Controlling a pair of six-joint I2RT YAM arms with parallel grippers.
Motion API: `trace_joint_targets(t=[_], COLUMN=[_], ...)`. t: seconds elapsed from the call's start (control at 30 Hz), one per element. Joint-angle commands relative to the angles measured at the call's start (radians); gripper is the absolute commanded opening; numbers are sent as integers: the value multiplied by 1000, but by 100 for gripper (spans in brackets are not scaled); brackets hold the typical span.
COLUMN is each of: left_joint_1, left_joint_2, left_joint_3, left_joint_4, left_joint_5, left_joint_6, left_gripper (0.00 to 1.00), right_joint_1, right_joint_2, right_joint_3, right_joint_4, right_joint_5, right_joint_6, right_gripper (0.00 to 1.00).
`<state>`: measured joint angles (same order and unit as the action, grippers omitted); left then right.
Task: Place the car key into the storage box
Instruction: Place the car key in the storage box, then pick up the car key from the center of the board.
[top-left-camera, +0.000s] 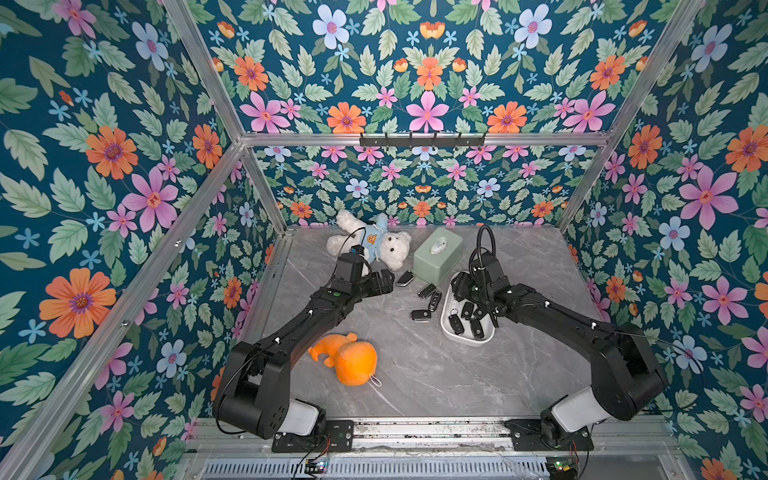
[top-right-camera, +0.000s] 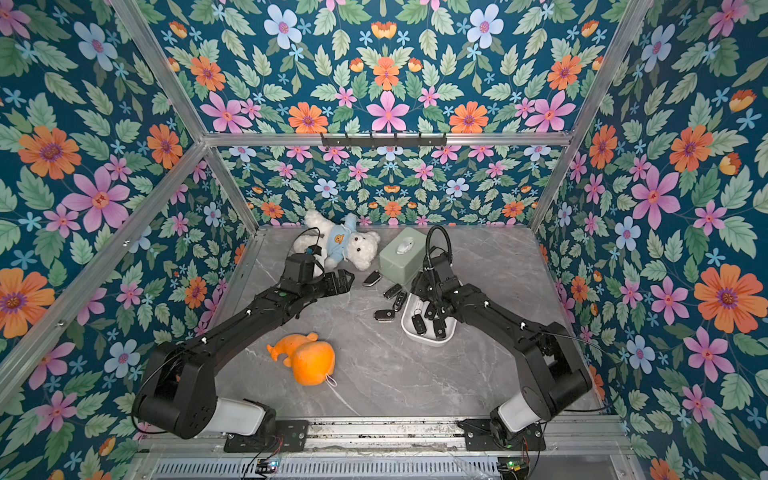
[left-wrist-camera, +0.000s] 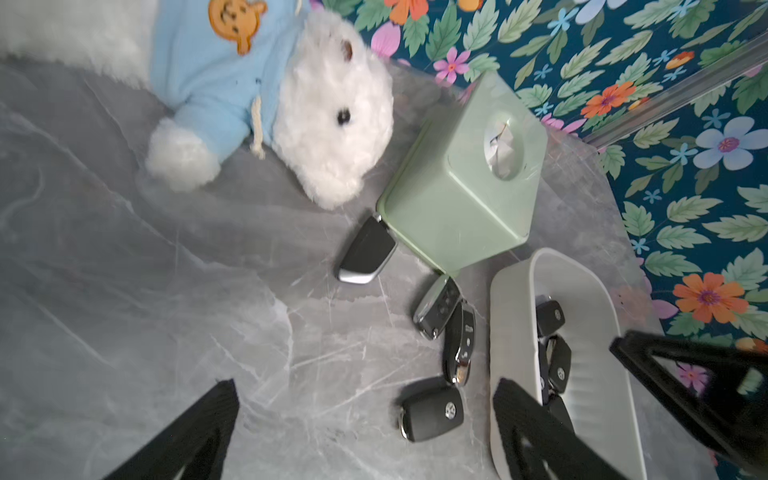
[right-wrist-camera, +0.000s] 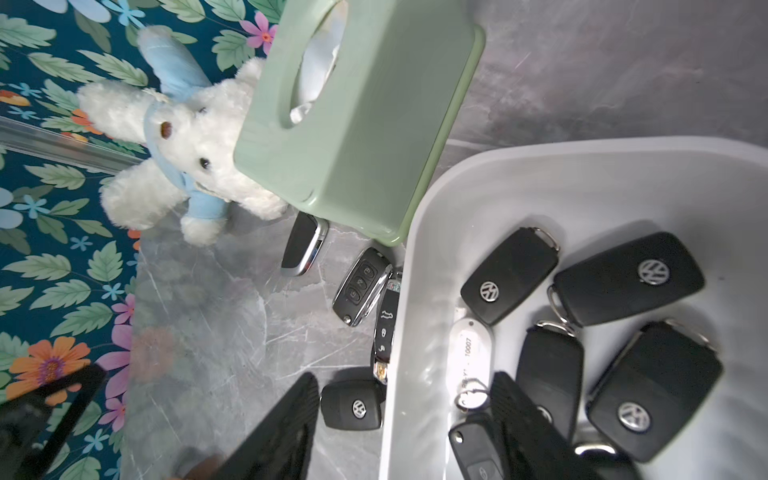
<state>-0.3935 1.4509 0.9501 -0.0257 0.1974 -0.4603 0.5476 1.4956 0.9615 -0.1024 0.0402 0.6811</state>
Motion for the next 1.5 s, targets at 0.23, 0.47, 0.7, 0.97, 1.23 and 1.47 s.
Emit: trace_joint_targets(t=[0.23,0.47,0.7,0.97,1.23,1.47], left_joint_1=[2,1,-1,-24,-60,-71], left_joint_2=[203,394,501,615,714,788], left_joint_3=[213,413,505,616,725,818], left_joint_4=[-37,-247,-318,-387,-442,-494], left_joint_5=[60,85,42,-21,-34,-43], left_joint_6=[258,456,524,575,601,619], left_gripper=[99,95,90,87,86,83], right_joint_1=[0,-16,-48,-52,-58,-61], right_joint_2=[-212,-304,-325,-304,-304,-317], right_joint_3=[-119,-204,-239,-248,-253,-265], right_joint_4=[124,185,210,234,240,240], right_joint_5=[29,-18,-90,-129,-135,-134], right_joint_6=[-71,-85,-89,-98,-94,-91], right_gripper=[99,99,99,99,99,99])
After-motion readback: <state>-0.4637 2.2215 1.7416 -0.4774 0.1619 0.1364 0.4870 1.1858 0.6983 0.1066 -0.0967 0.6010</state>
